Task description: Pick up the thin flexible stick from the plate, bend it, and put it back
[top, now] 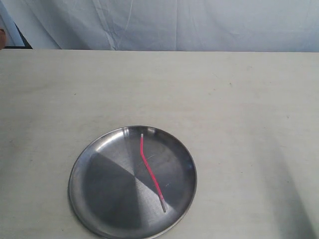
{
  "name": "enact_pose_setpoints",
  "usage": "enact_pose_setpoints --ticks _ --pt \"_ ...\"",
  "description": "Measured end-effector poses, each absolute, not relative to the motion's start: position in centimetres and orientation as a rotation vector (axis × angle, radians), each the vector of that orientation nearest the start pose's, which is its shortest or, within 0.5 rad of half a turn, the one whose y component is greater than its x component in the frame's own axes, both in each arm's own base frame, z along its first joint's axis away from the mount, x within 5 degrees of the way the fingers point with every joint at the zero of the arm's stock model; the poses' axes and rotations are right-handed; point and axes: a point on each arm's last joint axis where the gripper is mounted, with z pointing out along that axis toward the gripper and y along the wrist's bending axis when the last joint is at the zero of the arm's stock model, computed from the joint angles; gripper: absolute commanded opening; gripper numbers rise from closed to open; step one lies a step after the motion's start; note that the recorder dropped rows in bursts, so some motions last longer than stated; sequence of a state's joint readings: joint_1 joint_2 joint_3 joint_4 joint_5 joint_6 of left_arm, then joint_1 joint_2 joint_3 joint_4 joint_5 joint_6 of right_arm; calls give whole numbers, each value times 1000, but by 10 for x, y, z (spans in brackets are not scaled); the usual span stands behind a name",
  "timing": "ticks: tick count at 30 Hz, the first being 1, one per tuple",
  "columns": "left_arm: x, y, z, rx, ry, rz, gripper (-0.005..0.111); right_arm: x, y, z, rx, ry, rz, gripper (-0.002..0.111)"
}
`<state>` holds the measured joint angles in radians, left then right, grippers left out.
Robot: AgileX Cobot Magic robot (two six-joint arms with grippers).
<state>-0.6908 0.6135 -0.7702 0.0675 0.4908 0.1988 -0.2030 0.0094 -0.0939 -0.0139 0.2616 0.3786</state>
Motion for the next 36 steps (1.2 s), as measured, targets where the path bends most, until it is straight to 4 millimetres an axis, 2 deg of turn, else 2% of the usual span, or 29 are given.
enact_pose_setpoints --ticks 2,5,8,12,17,22,26,36 --pt "92 -70 374 744 1604 -314 0 51 -11 221 469 1595 120 0" --pt "90 -61 360 553 1524 -394 0 51 -11 221 469 1595 120 0" --pt "90 -49 330 371 1486 -413 0 51 -11 221 469 1595 120 0" --pt "87 -33 287 186 1531 -379 0 51 -11 221 470 1594 122 0" --pt "75 -14 254 26 1529 -276 0 51 -11 221 470 1594 122 0" --pt "61 -1 245 -125 1438 -168 0 51 -11 221 468 1595 121 0" --pt "51 4 248 -182 1354 -98 0 51 -11 221 468 1595 121 0" --pt "49 6 249 -201 1334 -73 0 51 -10 221 467 1595 127 0"
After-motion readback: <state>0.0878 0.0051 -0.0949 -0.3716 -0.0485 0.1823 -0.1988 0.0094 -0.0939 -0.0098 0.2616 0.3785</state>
